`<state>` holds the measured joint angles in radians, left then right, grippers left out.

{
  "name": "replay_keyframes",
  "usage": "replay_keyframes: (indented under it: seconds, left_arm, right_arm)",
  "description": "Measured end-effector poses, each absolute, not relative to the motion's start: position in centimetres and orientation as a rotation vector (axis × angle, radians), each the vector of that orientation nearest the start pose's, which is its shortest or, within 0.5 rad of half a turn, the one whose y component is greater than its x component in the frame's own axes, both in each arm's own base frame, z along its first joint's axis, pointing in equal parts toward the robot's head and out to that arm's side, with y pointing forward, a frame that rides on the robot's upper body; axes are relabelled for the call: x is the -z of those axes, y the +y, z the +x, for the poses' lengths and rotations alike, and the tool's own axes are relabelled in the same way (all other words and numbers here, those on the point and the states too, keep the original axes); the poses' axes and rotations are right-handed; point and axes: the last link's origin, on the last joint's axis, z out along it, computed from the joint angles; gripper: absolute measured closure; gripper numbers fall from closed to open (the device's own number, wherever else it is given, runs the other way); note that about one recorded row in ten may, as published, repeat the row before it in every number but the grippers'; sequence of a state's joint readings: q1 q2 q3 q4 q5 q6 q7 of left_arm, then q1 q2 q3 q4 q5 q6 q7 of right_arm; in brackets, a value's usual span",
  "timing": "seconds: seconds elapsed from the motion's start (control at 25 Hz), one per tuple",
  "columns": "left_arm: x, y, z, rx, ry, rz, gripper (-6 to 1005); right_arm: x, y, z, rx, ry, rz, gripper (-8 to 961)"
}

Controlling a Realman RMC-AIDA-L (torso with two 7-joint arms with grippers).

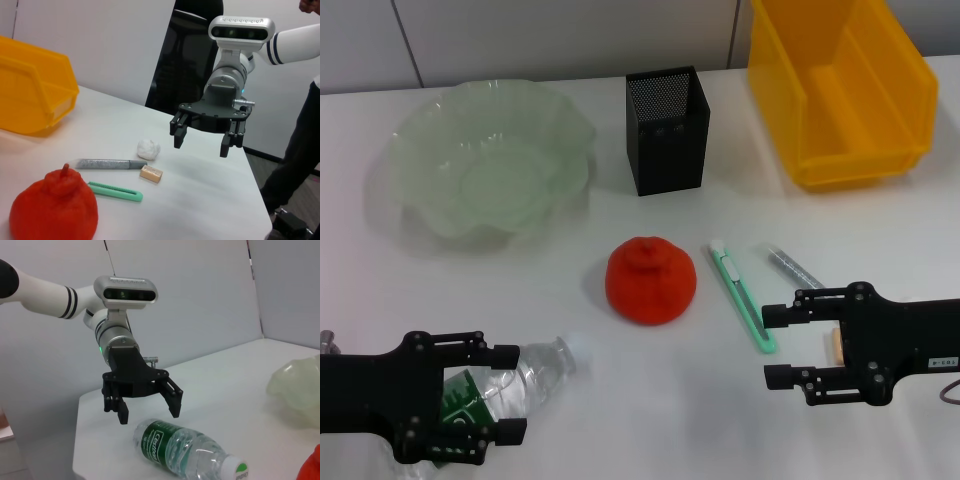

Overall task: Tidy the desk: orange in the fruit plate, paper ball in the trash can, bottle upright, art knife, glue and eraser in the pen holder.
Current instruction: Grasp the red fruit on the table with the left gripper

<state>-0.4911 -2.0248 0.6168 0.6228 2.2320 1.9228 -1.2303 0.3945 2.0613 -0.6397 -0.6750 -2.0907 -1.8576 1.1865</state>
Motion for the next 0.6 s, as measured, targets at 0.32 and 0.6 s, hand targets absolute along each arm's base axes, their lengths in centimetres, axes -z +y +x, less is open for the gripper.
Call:
replay_keyframes:
  seconds: [0.32,0.6]
  left_arm:
    - [-2.0,26.8,-28.4,0.711,-0.515,-3.042,230]
    - [-3.8,27.4,-28.1,0.668,-0.534,-2.997,241]
  right_arm:
    - [-1.0,25.8,28.9,-0.788,0.466,-2.906,293]
    - [-1.3,25.4,29.2,-0.793,0.477,-2.900,292]
